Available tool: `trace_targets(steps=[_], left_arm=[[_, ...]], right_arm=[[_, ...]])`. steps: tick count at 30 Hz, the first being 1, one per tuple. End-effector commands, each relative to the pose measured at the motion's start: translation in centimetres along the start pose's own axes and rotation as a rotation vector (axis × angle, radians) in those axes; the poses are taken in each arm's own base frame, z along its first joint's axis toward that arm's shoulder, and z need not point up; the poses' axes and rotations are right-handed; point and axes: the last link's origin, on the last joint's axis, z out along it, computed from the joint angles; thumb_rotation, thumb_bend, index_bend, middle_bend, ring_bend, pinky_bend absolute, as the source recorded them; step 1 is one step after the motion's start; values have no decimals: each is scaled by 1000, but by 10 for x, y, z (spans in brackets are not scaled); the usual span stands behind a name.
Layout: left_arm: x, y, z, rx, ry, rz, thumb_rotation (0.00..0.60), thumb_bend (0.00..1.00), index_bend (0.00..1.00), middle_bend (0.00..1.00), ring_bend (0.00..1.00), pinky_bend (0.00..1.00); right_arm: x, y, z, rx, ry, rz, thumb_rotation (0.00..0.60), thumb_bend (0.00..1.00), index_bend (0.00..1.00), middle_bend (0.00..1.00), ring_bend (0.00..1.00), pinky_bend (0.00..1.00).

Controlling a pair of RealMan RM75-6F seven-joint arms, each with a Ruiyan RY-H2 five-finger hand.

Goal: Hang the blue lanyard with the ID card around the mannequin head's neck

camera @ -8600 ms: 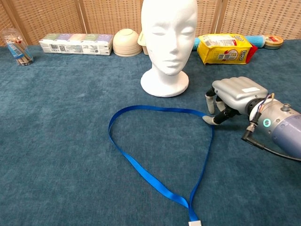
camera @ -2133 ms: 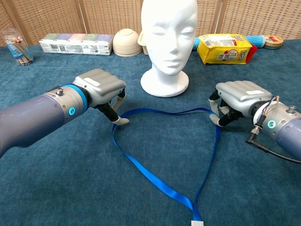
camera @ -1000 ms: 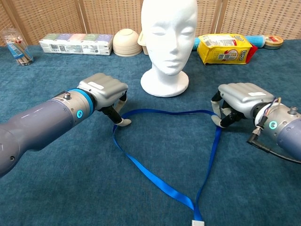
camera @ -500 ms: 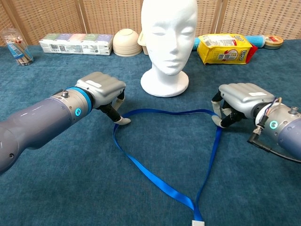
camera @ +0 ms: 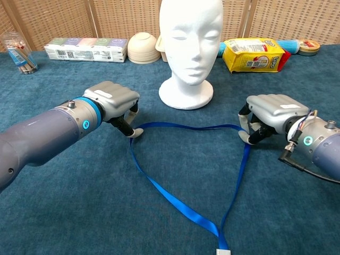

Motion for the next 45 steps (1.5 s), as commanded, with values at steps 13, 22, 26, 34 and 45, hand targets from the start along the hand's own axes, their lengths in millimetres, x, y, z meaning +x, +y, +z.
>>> trace_targets(steps=[13, 22, 26, 34, 45], left_arm=[[-2, 1, 3, 2, 2, 20, 352, 414, 710, 1000, 1000, 1000], [-4, 2, 4, 4, 2, 27, 387, 425, 710, 1000, 1000, 1000], [-5, 2, 4, 2, 0, 30, 388, 426, 710, 1000, 1000, 1000], [-7, 4, 4, -2, 1, 37, 432, 426, 710, 1000, 1000, 1000], [-8, 2, 4, 0, 9, 37, 471, 436, 738, 1000, 1000, 1000]], right_arm=[[1, 1, -1, -1, -3, 17, 600, 553, 681, 893, 1000, 1000], [1, 2, 0, -5, -2, 20, 600, 556, 681, 894, 1000, 1000], [1, 3, 0, -9, -2, 22, 600, 556, 681, 894, 1000, 1000], [2, 1, -1, -4, -3, 32, 600, 557, 684, 895, 1000, 1000], [4, 2, -1, -9, 1, 48, 600, 558, 690, 898, 1000, 1000]])
